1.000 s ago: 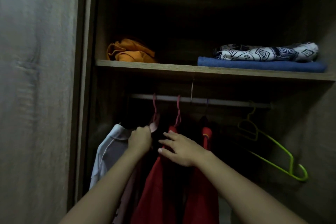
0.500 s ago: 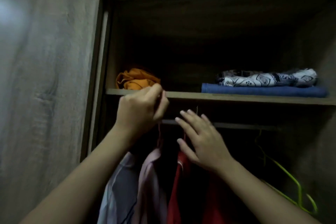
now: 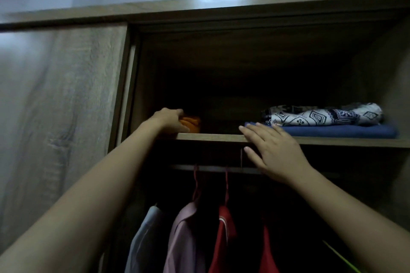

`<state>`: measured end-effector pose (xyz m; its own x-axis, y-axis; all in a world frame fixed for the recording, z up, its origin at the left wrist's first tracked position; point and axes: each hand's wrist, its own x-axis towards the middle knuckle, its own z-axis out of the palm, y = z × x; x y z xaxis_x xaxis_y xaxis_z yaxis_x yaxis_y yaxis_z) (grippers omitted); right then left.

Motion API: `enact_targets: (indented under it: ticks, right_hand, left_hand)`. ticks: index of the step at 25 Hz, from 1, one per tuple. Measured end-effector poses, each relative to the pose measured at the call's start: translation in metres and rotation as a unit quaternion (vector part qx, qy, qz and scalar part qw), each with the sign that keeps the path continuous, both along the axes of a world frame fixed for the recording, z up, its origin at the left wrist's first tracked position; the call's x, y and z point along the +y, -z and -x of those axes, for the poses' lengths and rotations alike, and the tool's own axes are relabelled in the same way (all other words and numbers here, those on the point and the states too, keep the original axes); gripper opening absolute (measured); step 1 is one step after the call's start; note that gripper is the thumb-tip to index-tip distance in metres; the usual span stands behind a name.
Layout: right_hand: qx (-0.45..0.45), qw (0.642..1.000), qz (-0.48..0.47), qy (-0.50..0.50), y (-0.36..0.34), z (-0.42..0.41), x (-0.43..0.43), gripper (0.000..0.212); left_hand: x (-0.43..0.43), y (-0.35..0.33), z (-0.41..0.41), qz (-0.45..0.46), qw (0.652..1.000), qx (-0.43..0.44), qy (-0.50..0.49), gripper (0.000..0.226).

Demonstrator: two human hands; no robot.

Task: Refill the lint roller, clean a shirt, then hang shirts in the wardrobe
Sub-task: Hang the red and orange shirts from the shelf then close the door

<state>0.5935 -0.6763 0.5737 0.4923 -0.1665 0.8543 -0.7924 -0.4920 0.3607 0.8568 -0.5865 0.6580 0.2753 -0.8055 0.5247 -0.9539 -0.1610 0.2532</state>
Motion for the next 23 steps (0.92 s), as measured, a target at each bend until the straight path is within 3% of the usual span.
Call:
enact_targets:
  ticks: [3,5,8,9,13,16,19,21,23]
  right_hand:
    - [0.017,1.0,-0.006,-0.014,-0.002,0.003,0.001,0.055]
    - [0.006,0.999,-0.026,-0.041,-0.004,0.004,0.001,0.05]
    - [0.009,0.997,-0.043,-0.067,-0.005,0.003,0.002,0.05]
    - [0.014,0.997,-0.049,-0.065,-0.005,0.004,0.002,0.052]
    - [0.03,0.995,-0.085,-0.034,-0.008,0.006,0.002,0.059]
    - [0.048,0.992,-0.113,-0.034,-0.013,0.007,0.007,0.068]
    - [0.044,0.985,-0.155,-0.061,-0.009,0.011,0.017,0.087]
    - [-0.013,0.94,-0.277,-0.199,0.006,0.013,0.041,0.103]
    - [-0.086,0.834,-0.394,-0.375,0.03,0.02,0.076,0.111]
  left_hand:
    - [0.033,-0.007,0.006,-0.012,0.998,-0.03,0.062,0.061]
    - [0.059,-0.014,0.014,-0.002,0.997,-0.064,0.043,0.074]
    - [0.071,-0.021,0.035,0.057,0.978,-0.189,-0.068,0.103]
    - [0.068,-0.022,0.039,0.046,0.98,-0.183,-0.064,0.106]
    - [0.051,-0.008,0.029,-0.087,0.996,-0.024,0.024,0.096]
    - [0.058,0.011,0.023,0.02,0.993,-0.109,0.039,0.072]
    - [0.083,0.04,0.037,0.142,0.958,-0.249,0.0,0.056]
    - [0.106,0.067,0.056,0.184,0.934,-0.307,-0.015,0.052]
    - [0.133,0.103,0.077,0.219,0.926,-0.308,0.02,0.045]
